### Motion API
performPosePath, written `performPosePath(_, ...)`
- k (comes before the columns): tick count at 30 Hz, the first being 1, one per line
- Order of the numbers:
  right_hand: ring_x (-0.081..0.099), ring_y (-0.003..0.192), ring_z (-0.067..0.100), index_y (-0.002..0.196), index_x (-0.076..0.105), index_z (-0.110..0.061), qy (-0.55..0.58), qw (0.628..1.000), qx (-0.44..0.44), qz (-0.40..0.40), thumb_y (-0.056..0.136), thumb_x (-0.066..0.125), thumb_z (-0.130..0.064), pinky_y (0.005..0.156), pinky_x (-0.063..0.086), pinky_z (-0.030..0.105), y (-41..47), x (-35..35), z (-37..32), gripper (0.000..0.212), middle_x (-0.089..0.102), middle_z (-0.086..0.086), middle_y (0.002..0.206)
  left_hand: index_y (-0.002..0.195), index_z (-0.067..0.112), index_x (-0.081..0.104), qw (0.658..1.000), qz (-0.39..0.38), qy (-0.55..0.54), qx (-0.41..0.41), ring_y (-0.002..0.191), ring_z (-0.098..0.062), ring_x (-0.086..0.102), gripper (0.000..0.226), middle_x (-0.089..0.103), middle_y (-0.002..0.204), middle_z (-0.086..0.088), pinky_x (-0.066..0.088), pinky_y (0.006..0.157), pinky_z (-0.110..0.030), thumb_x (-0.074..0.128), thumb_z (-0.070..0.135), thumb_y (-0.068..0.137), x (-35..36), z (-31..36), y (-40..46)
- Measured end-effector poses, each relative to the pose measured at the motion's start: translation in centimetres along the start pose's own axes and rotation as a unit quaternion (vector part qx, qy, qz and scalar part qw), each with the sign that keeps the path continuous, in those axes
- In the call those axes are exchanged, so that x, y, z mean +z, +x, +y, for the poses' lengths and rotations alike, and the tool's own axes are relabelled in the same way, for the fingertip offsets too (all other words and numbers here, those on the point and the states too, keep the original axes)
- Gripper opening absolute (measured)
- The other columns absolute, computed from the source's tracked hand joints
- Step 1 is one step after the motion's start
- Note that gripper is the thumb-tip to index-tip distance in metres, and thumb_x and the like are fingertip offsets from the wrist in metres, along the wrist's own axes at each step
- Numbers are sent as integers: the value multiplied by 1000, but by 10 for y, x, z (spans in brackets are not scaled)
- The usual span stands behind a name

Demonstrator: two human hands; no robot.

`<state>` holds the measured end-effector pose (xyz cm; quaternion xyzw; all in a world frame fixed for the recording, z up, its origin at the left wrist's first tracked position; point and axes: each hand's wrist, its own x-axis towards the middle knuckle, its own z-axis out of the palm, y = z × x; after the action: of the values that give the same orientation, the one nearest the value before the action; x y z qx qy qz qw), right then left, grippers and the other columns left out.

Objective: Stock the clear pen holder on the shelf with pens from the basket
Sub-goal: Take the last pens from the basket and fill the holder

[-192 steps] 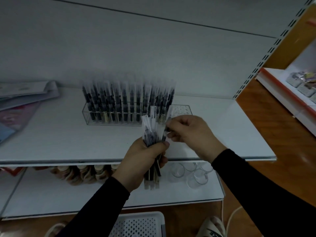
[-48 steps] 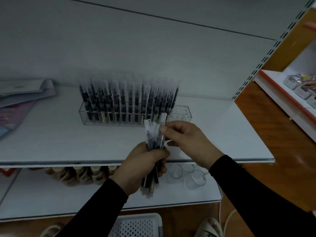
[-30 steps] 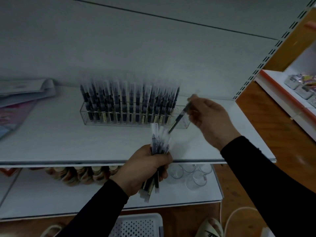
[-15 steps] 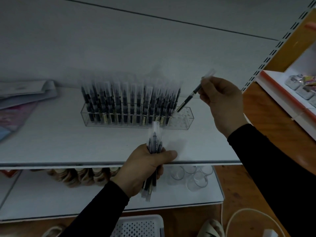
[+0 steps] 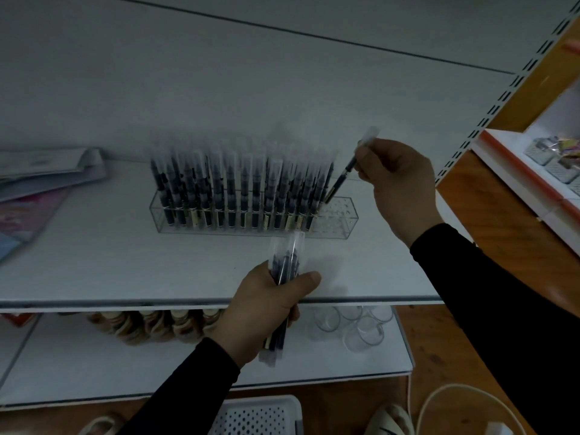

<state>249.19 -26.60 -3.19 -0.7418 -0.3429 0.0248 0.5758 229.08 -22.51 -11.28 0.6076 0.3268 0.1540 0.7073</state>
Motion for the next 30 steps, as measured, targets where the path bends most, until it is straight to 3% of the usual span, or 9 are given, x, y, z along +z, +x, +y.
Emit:
performPosePath(6, 65, 78, 6, 97, 71, -17, -104, 993, -23, -47, 92, 62, -29, 79, 51, 21, -1, 7, 4, 16, 69, -7, 84, 73, 5, 50, 998, 34, 10, 48, 42, -12, 46, 30, 48, 52, -7, 44, 46, -20, 72, 23, 83, -1, 3, -1)
performPosePath(10, 60, 72, -4, 97, 72, -14, -167, 983, -36, -67, 93, 61, -28, 68, 41, 0, -6, 12, 9, 19, 67, -9, 82, 72, 5, 49, 997, 45, 21, 65, 43, -11, 45, 31, 47, 52, -6, 44, 46, -19, 72, 21, 83, -1, 4, -2)
performPosePath(17, 58, 67, -3, 92, 73, -14, -186, 979, -40, -71, 94, 60, -25, 62, 38, -2, -12, 16, 10, 17, 67, -6, 79, 71, 7, 48, 994, 53, 39, 83, 44, -10, 46, 32, 47, 52, 0, 44, 46, -21, 74, 23, 81, -2, 6, -2)
performPosePath(23, 60, 69, 7, 90, 72, -10, -197, 978, -55, -50, 94, 60, -23, 64, 40, 1, -13, 20, 10, 18, 68, -2, 79, 68, 11, 47, 994, 52, 43, 85, 43, -9, 46, 32, 47, 47, 6, 43, 46, -21, 75, 23, 80, -1, 5, -3)
performPosePath(26, 62, 70, 21, 83, 69, -4, -231, 966, -101, -49, 95, 58, -21, 61, 39, 11, -14, 20, 12, 24, 69, 10, 75, 69, 10, 47, 995, 51, 38, 83, 43, -9, 46, 32, 47, 49, 3, 43, 46, -20, 74, 22, 81, -1, 5, -3)
performPosePath(30, 64, 74, 27, 87, 69, -1, -230, 965, -110, -65, 96, 56, -19, 69, 46, 27, -14, 19, 11, 24, 69, 14, 78, 71, 7, 48, 995, 48, 35, 83, 44, -10, 46, 32, 47, 52, -1, 43, 46, -20, 74, 23, 81, -2, 5, -3)
